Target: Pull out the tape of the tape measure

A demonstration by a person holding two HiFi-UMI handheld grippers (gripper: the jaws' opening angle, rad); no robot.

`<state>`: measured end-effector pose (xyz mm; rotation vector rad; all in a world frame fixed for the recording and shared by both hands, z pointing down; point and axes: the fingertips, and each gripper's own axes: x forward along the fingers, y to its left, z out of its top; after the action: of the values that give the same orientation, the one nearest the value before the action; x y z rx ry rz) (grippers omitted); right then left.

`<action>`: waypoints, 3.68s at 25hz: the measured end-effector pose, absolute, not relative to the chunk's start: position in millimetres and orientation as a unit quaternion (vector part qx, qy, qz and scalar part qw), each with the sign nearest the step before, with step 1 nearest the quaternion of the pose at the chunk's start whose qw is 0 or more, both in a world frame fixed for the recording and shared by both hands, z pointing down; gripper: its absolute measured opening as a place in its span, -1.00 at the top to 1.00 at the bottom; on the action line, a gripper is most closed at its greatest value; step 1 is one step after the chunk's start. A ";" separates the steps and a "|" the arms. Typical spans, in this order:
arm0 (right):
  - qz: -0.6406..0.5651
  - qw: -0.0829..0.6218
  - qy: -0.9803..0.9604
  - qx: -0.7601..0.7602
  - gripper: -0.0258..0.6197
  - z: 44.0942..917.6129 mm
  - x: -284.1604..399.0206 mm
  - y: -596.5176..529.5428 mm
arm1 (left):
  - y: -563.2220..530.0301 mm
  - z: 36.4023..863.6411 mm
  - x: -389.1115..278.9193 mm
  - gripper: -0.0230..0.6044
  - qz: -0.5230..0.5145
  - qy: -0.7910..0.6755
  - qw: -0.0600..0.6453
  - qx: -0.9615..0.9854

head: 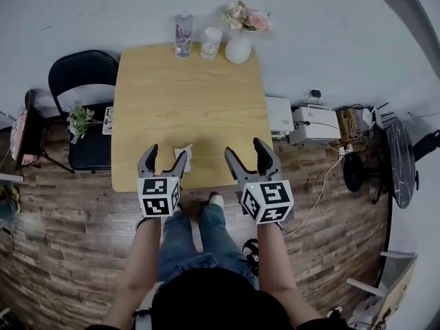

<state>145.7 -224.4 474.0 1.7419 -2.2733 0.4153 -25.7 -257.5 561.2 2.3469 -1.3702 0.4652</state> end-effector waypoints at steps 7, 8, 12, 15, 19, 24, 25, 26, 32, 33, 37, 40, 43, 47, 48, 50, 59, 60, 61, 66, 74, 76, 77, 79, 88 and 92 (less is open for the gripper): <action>0.153 0.132 -0.804 0.559 -0.12 488.0 155.6 -246.5 | -243.0 604.5 -2.4 -0.16 0.195 -0.511 0.229 0.805; 0.153 0.134 -0.808 0.554 -0.12 488.7 156.3 -250.3 | -241.8 609.7 0.0 -0.15 0.197 -0.514 0.232 0.802; 0.147 0.142 -0.822 0.532 -0.12 491.1 160.4 -260.7 | -234.6 632.6 6.5 -0.13 0.205 -0.532 0.246 0.784; 0.144 0.151 -0.828 0.520 -0.12 495.2 167.5 -265.0 | -230.3 649.2 9.0 -0.08 0.208 -0.551 0.254 0.767; 0.143 0.160 -0.833 0.510 -0.12 501.6 180.7 -266.2 | -224.7 667.8 15.4 0.01 0.218 -0.571 0.254 0.749; 0.137 0.169 -0.838 0.499 -0.12 505.5 190.6 -265.9 | -230.2 672.1 14.7 0.17 0.230 -0.607 0.228 0.726; 0.136 0.170 -0.839 0.498 -0.12 506.0 192.3 -265.8 | -231.9 672.4 14.1 0.19 0.232 -0.612 0.226 0.722; 0.136 0.171 -0.840 0.497 -0.12 506.5 194.0 -265.7 | -233.1 672.9 13.6 0.21 0.235 -0.616 0.224 0.717; 0.128 0.175 -0.846 0.487 -0.12 506.7 199.5 -265.3 | -235.3 676.9 10.1 0.37 0.255 -0.631 0.218 0.700; 0.127 0.175 -0.847 0.485 -0.12 506.7 199.8 -265.7 | -235.3 677.5 9.7 0.45 0.259 -0.630 0.217 0.699; 0.127 0.173 -0.851 0.480 -0.12 505.1 200.4 -269.5 | -236.8 677.4 10.6 0.48 0.256 -0.619 0.233 0.706; 0.125 0.168 -0.856 0.473 -0.12 500.7 195.6 -270.9 | -237.9 671.8 8.7 0.48 0.248 -0.609 0.243 0.713; 0.120 0.163 -0.862 0.465 -0.12 493.6 190.2 -271.2 | -241.5 656.7 6.5 0.49 0.235 -0.603 0.242 0.723; 0.111 0.149 -0.870 0.456 -0.12 480.4 185.3 -271.8 | -248.1 630.3 2.9 0.49 0.225 -0.596 0.234 0.734; 0.108 0.144 -0.872 0.455 -0.12 476.5 184.8 -271.9 | -249.7 623.3 2.3 0.49 0.223 -0.594 0.231 0.737; 0.099 0.136 -0.874 0.455 -0.11 469.1 184.0 -271.7 | -253.4 609.6 1.6 0.49 0.218 -0.590 0.225 0.744; 0.064 0.107 -0.874 0.471 0.07 435.9 178.3 -276.2 | -274.6 545.0 -10.7 0.49 0.189 -0.570 0.216 0.770; 0.062 0.104 -0.874 0.471 0.08 432.6 176.1 -276.9 | -277.5 536.8 -12.4 0.49 0.191 -0.567 0.209 0.774; 0.061 0.102 -0.876 0.468 0.10 429.5 172.6 -277.1 | -280.3 528.2 -13.9 0.49 0.193 -0.563 0.202 0.778; 0.025 0.116 -0.896 0.428 0.13 415.7 142.5 -272.0 | -292.6 483.2 -17.9 0.49 0.194 -0.532 0.165 0.807; 0.006 0.104 -0.912 0.397 0.25 393.2 108.9 -274.5 | -299.2 432.0 -12.2 0.49 0.218 -0.466 0.118 0.849; 0.002 0.110 -0.917 0.383 0.26 390.8 101.1 -275.3 | -298.4 421.7 -8.3 0.49 0.229 -0.445 0.102 0.860; -0.001 0.115 -0.920 0.375 0.26 390.2 97.1 -276.8 | -298.9 417.3 -6.5 0.49 0.235 -0.434 0.094 0.865; -0.010 0.125 -0.924 0.362 0.27 389.5 89.0 -280.7 | -299.3 409.6 -3.1 0.49 0.240 -0.415 0.077 0.874; -0.063 0.149 -0.933 0.322 0.41 379.3 65.3 -293.8 | -295.1 390.6 14.2 0.49 0.255 -0.348 0.032 0.901; -0.075 0.162 -0.935 0.306 0.50 381.5 63.6 -296.4 | -293.1 390.8 21.2 0.49 0.257 -0.330 0.024 0.908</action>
<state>63.6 -296.4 381.5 0.8730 -2.6693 -0.2149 21.2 -293.1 390.8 2.8103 -1.0221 0.7939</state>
